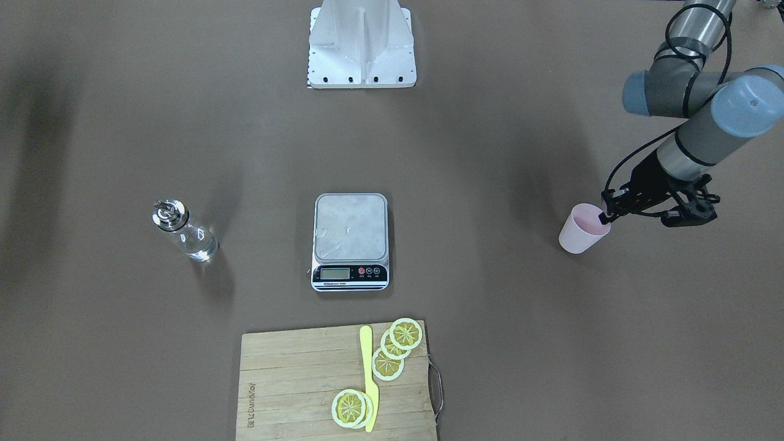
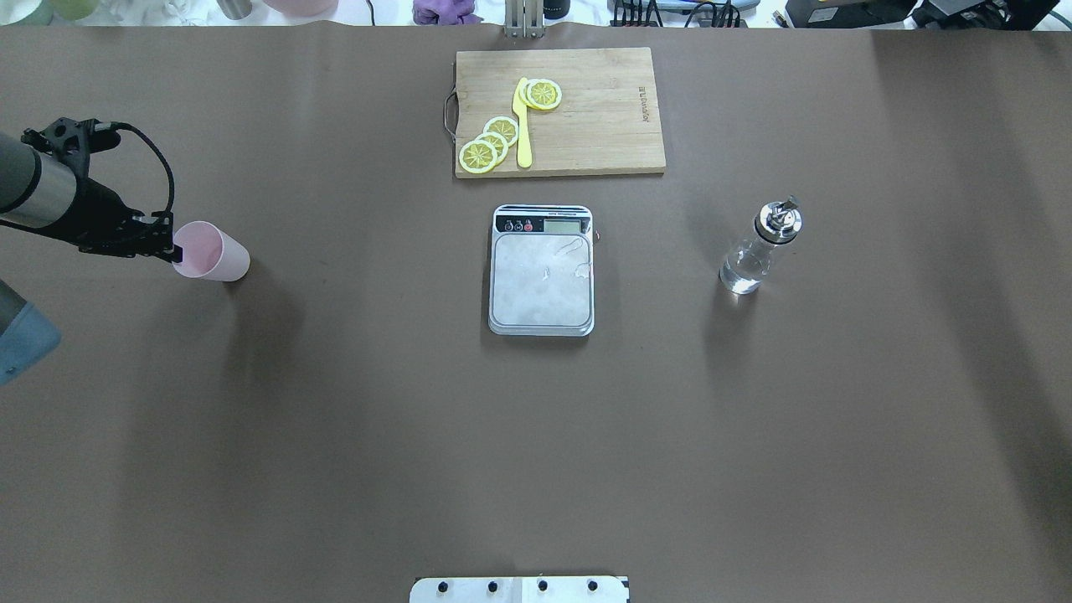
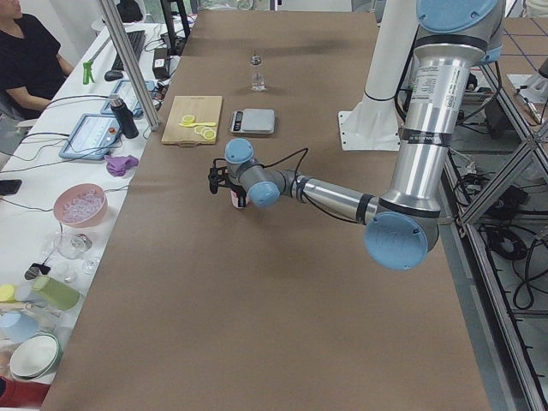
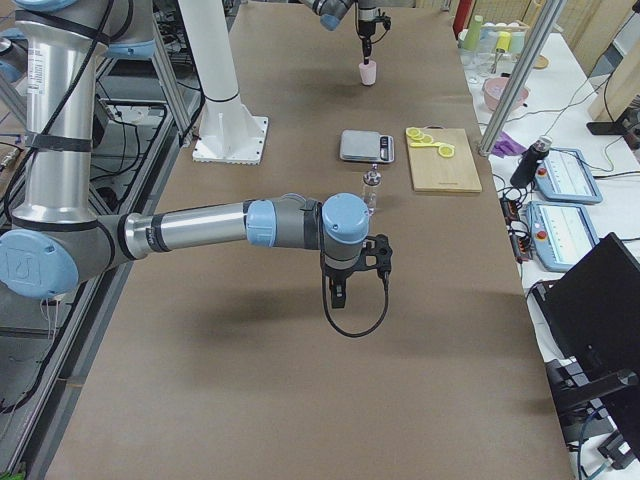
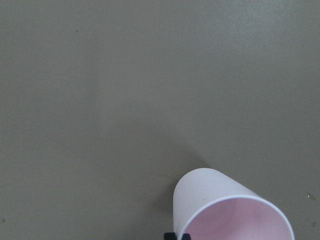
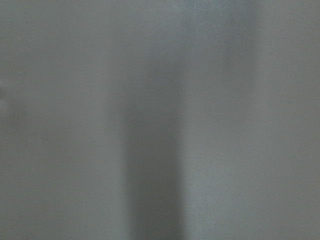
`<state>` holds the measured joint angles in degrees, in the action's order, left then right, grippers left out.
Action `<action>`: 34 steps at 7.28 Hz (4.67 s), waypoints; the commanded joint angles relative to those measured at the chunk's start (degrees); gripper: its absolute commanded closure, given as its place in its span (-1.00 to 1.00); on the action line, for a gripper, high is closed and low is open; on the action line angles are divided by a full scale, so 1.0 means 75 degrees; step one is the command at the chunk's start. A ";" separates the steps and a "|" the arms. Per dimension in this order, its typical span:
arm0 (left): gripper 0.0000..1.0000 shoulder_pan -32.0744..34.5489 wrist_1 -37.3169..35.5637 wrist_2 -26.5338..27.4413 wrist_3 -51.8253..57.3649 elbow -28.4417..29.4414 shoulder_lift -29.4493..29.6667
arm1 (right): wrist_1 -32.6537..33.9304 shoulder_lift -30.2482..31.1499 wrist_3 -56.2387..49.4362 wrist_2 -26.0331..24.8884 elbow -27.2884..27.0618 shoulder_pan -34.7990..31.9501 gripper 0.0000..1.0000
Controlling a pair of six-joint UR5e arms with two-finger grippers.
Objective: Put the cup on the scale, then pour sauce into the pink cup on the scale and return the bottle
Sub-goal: 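Carry the pink cup with the left gripper onto the scale, then release the cup with the left gripper while the right gripper reaches for the bottle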
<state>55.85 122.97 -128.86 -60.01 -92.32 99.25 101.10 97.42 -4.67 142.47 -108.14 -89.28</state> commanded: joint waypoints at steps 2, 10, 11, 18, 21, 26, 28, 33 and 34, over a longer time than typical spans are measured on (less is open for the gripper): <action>1.00 0.0111 -0.1946 -0.0582 -0.0014 -0.0811 0.0601 | -0.0003 -0.0016 0.0001 0.0000 -0.0042 0.0009 -1.00; 1.00 -0.1326 -0.5075 0.0385 -0.3093 -0.0875 0.4354 | -0.3563 -0.0750 0.2771 -0.1838 -0.1414 0.1425 -0.98; 1.00 -0.1573 -0.5064 0.0505 -0.3410 -0.0618 0.4646 | -0.5340 -0.0128 0.3393 -0.2385 -0.1205 0.1648 -0.72; 1.00 -0.2653 -0.4737 0.1455 -0.4467 0.0953 0.5880 | -0.8838 0.0945 0.5696 -0.4803 -0.0956 0.4367 -0.99; 1.00 -0.2712 -0.4315 0.1572 -0.4467 0.1457 0.5950 | -0.8921 0.0805 0.5720 -0.5203 -0.0968 0.4813 -0.99; -0.97 -0.2736 -0.4161 0.1747 -0.4397 0.1331 0.5927 | -0.8921 0.0663 0.5978 -0.5274 -0.1039 0.5013 -0.99; -0.97 -0.2666 -0.4254 0.1679 -0.4385 0.0934 0.5799 | -0.8932 0.0663 0.5989 -0.5274 -0.1109 0.5025 -0.99; -0.97 -0.1695 -0.4841 0.1200 -0.3355 -0.0827 0.4369 | -0.8933 0.0698 0.6856 -0.8934 -0.1414 0.8382 -0.99; -0.97 -0.1600 -0.4841 0.1151 -0.3192 -0.0838 0.4322 | -0.8933 0.0687 0.6856 -0.9348 -0.1356 0.8667 -0.98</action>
<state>42.55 86.74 -119.45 -85.38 -98.12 132.42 34.10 102.55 46.38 77.90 -118.63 -28.60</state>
